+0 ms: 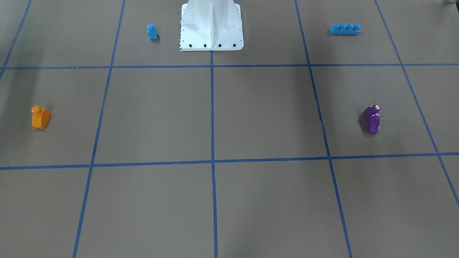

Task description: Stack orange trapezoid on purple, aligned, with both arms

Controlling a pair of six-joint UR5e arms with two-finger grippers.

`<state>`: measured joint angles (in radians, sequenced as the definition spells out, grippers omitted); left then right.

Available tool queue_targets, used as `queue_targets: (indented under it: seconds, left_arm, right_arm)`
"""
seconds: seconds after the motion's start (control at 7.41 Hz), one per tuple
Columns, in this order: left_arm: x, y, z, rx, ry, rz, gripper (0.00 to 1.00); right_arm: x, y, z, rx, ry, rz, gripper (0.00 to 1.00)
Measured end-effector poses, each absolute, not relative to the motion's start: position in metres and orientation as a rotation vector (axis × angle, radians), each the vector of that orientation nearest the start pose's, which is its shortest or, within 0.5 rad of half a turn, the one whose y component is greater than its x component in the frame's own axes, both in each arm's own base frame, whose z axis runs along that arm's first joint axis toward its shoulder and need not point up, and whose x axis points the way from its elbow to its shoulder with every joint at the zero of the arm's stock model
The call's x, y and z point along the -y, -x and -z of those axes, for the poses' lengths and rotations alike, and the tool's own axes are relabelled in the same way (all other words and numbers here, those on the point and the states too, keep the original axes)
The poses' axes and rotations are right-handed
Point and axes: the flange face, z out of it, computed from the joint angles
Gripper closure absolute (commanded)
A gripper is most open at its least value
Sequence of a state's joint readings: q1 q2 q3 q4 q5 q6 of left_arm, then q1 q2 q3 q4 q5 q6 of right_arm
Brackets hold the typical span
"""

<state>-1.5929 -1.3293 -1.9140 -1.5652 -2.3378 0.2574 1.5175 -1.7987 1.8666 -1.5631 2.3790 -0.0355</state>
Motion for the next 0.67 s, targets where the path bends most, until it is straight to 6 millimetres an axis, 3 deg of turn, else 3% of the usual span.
queue_targets:
  seconds: [0.4, 0.67]
  left_arm:
    - [0.443, 0.027, -0.589, -0.756, -0.250, -0.351, 0.00]
    - [0.454, -0.012, -0.594, -0.790, -0.266, -0.409, 0.00]
  right_arm:
    - [0.410, -0.019, -0.605, 0.821, -0.054, 0.145, 0.00]
    - [0.417, 0.011, -0.594, 0.830, -0.062, 0.109, 0.00]
